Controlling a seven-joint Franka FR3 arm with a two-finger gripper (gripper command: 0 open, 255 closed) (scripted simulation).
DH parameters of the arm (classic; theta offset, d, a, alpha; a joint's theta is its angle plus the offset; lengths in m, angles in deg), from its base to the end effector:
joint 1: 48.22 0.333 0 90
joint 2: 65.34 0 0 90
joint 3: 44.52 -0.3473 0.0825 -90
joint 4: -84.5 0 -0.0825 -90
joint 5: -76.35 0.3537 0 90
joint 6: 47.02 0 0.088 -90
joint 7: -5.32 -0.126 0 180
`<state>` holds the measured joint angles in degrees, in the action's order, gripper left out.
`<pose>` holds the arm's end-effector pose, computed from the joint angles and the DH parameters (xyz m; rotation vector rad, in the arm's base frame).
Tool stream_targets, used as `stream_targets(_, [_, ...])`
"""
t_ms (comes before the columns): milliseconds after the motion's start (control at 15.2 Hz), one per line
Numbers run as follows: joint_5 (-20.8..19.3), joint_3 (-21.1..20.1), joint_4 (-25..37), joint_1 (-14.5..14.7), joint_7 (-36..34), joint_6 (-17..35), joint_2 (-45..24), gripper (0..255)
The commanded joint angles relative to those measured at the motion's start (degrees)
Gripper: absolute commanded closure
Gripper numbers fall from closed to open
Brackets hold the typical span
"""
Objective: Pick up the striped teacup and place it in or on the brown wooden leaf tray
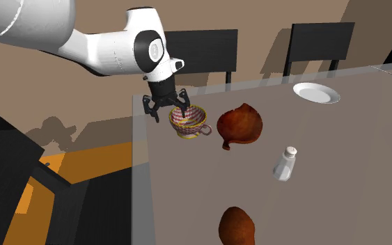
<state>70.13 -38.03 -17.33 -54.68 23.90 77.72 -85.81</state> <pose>0.6192 -0.1414 0.3899 2.9942 0.2494 0.0105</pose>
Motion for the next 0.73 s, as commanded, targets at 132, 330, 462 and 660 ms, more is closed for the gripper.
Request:
stream_targets(132, [0.0,0.0,0.0,0.0,0.0,0.0,0.0,255])
stream_targets(330, [0.0,0.0,0.01,0.0,0.0,0.0,-0.02,255])
stream_targets(462, [0.0,0.0,0.02,0.0,0.0,0.0,-0.02,255])
stream_targets(660, [0.01,0.0,0.32,0.01,0.06,-0.64,0.33,255])
